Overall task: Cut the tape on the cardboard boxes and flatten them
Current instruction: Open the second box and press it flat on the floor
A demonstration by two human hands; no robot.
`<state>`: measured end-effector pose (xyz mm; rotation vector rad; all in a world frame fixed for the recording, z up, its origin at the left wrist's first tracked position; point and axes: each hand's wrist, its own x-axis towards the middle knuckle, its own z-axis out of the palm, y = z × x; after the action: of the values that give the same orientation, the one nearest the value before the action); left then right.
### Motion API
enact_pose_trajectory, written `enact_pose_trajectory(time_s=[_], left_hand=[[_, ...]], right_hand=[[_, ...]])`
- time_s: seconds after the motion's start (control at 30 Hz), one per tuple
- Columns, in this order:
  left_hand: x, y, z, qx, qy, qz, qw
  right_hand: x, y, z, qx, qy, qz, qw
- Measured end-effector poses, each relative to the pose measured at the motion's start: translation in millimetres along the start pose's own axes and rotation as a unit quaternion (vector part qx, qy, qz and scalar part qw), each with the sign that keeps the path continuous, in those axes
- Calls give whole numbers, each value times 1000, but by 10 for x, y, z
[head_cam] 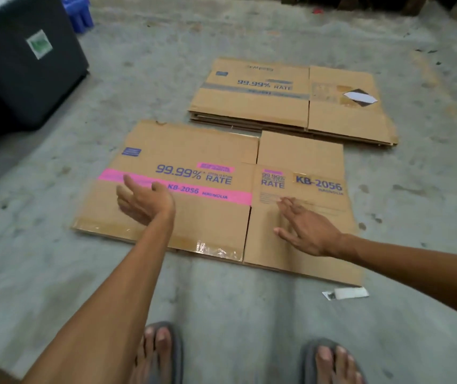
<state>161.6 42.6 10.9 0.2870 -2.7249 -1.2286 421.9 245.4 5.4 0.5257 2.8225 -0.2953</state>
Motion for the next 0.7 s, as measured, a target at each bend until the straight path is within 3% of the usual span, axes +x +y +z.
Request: enact_pose_trajectory(time_s=[0.1, 0.23, 0.4, 0.47, 0.7], left_hand=[[8, 86, 223, 77, -117, 186, 973], [-5, 158, 517, 159, -232, 353, 892], [114, -186, 983, 223, -287, 387, 847], [86, -444, 1090, 234, -274, 409, 838], [41, -642, 1338, 260, -213, 411, 847]], right_hand=[[386, -231, -45, 15, 25, 26, 999], [854, -413, 38, 25, 56, 75, 995], [1356, -500, 404, 11, 38, 135, 990], [1404, -494, 575, 5, 51, 136, 989], [1524, -402, 871, -32, 125, 117, 985]])
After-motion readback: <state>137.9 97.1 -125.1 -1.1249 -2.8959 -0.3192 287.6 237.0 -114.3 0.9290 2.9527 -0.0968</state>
